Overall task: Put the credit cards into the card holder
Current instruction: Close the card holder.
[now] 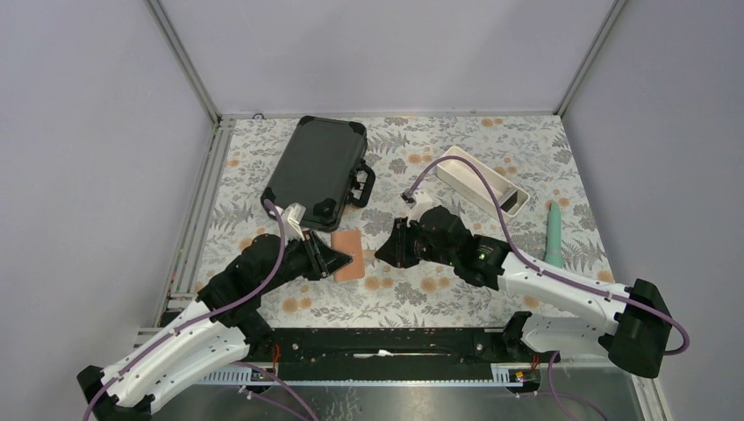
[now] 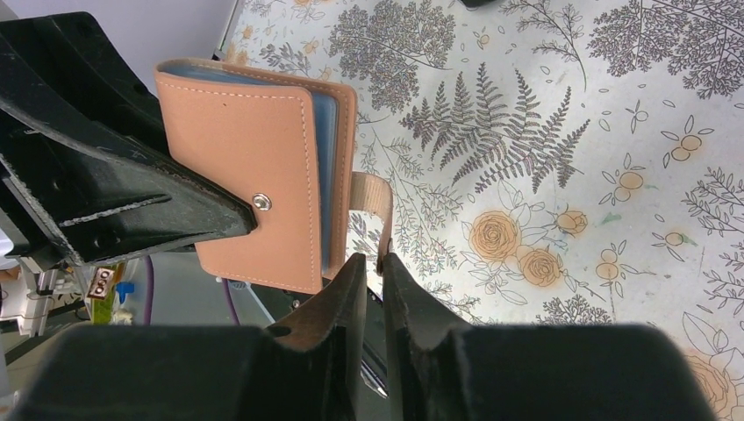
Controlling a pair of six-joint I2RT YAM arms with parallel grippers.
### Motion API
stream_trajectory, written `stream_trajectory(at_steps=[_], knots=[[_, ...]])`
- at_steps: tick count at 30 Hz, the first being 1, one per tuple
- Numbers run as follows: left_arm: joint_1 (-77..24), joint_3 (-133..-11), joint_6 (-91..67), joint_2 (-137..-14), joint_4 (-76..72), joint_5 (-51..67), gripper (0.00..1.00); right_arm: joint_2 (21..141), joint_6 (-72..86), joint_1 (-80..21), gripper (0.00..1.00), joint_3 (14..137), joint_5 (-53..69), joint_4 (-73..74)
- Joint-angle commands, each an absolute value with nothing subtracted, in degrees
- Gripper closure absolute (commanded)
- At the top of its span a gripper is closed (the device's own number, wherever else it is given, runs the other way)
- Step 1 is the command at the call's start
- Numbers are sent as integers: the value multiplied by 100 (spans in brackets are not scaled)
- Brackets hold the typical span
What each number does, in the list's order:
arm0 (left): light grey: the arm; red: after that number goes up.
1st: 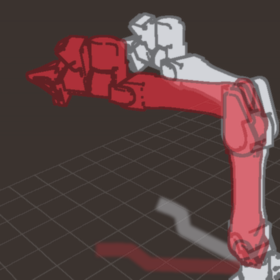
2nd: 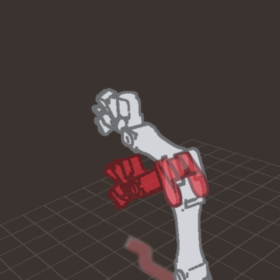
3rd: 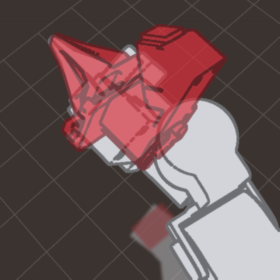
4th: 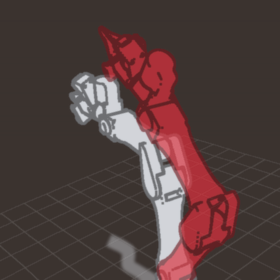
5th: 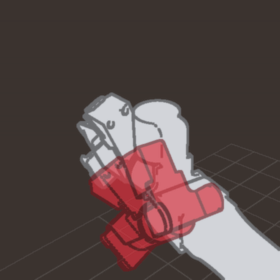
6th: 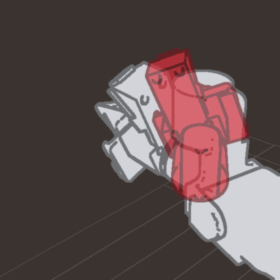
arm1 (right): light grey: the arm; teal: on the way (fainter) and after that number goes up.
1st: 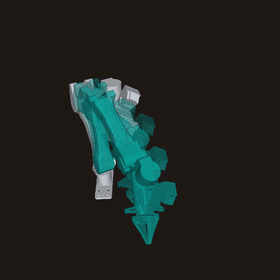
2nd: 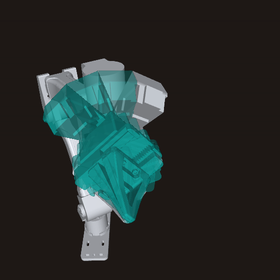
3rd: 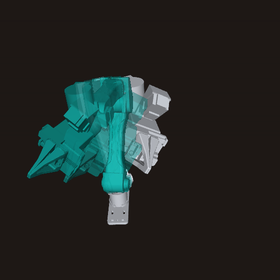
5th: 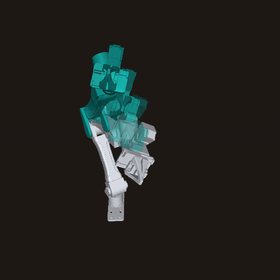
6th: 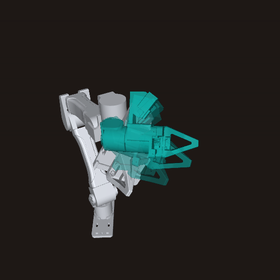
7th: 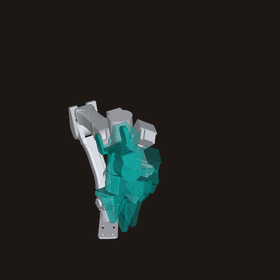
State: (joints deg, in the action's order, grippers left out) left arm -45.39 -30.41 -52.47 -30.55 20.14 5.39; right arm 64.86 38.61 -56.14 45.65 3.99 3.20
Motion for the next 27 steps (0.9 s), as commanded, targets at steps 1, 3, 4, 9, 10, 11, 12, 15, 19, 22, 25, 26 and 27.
stream_trajectory(at_steps=[1, 3, 4, 9, 10, 11, 12, 15, 19, 22, 25, 26, 27], knots=[[-4526, -3355, -5255, -3025, 1666, 641, 100, 6494, 3775, -5660, 80, 4515, 258, 182], [-4526, -3352, -5247, -3017, 1667, 637, 100, 6497, 3768, -5660, 79, 4502, 247, 192], [-4526, -3351, -5247, -3008, 1663, 639, 100, 6495, 3770, -5660, 78, 4498, 246, 193], [-4522, -3345, -5261, -2989, 1668, 641, 100, 6519, 3770, -5660, 81, 4470, 229, 177], [-4526, -3347, -5264, -2983, 1664, 640, 100, 6515, 3765, -5661, 81, 4470, 221, 176], [-4526, -3348, -5257, -2983, 1664, 646, 100, 6520, 3762, -5660, 81, 4458, 210, 176], [-4526, -3351, -5259, -2980, 1667, 644, 100, 6531, 3756, -5660, 81, 4450, 199, 176], [-4526, -3362, -5268, -2959, 1669, 654, 100, 6559, 3761, -5663, 81, 4407, 162, 167], [-4526, -3354, -5271, -2936, 1669, 676, 100, 6575, 3742, -5660, 82, 4378, 124, 151], [-4526, -3343, -5287, -2922, 1669, 670, 100, 6577, 3743, -5663, 87, 4337, 77, 137], [-4526, -3344, -5288, -2916, 1670, 675, 100, 6560, 3745, -5660, 96, 4287, 30, 112], [-4526, -3347, -5286, -2914, 1669, 683, 100, 6550, 3749, -5662, 99, 4270, 32, 97], [-4526, -3345, -5284, -2918, 1663, 690, 100, 6548, 3750, -5660, 100, 4260, 27, 86]])
